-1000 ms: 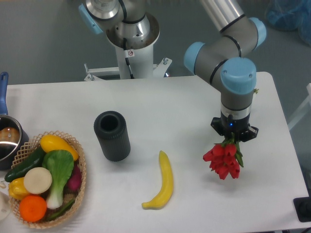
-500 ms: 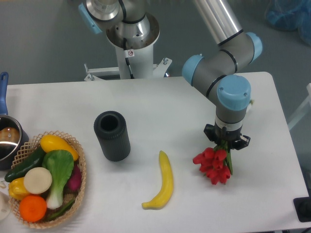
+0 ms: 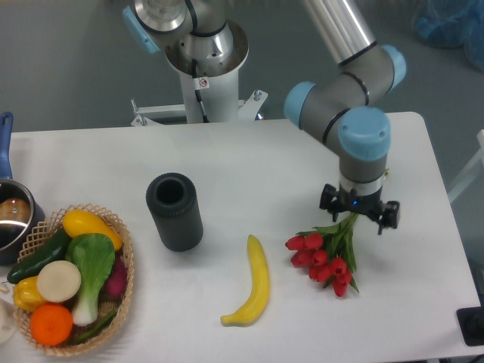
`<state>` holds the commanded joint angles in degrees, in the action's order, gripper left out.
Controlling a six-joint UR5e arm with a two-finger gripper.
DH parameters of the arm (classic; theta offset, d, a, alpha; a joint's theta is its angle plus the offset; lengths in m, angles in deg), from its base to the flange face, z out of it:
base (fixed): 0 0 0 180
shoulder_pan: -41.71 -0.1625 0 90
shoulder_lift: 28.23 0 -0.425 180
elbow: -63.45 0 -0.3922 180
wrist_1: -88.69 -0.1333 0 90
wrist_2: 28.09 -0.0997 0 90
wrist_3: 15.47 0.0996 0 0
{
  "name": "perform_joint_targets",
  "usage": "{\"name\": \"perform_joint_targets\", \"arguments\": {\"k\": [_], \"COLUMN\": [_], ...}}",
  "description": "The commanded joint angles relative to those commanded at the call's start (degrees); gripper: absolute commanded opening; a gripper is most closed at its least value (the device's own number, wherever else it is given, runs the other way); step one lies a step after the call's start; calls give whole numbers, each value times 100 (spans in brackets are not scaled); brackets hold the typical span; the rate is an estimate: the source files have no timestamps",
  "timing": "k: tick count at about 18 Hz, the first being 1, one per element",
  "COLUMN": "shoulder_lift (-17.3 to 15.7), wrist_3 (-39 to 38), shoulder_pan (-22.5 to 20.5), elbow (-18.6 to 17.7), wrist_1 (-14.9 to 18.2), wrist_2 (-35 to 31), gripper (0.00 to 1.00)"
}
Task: Place the flowers on the table
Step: 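Open the gripper to release the tulips onto the table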
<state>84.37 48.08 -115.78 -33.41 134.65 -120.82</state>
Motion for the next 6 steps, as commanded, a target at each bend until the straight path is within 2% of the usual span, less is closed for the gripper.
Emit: {"name": "perform_joint_targets", "arguments": {"k": [6], "shoulder_lift": [-63], "wrist_3": [9], "shoulder_pan": [-36], "elbow": [-35], "wrist_1": [0], "wrist_2": [80], "gripper": [100]}}
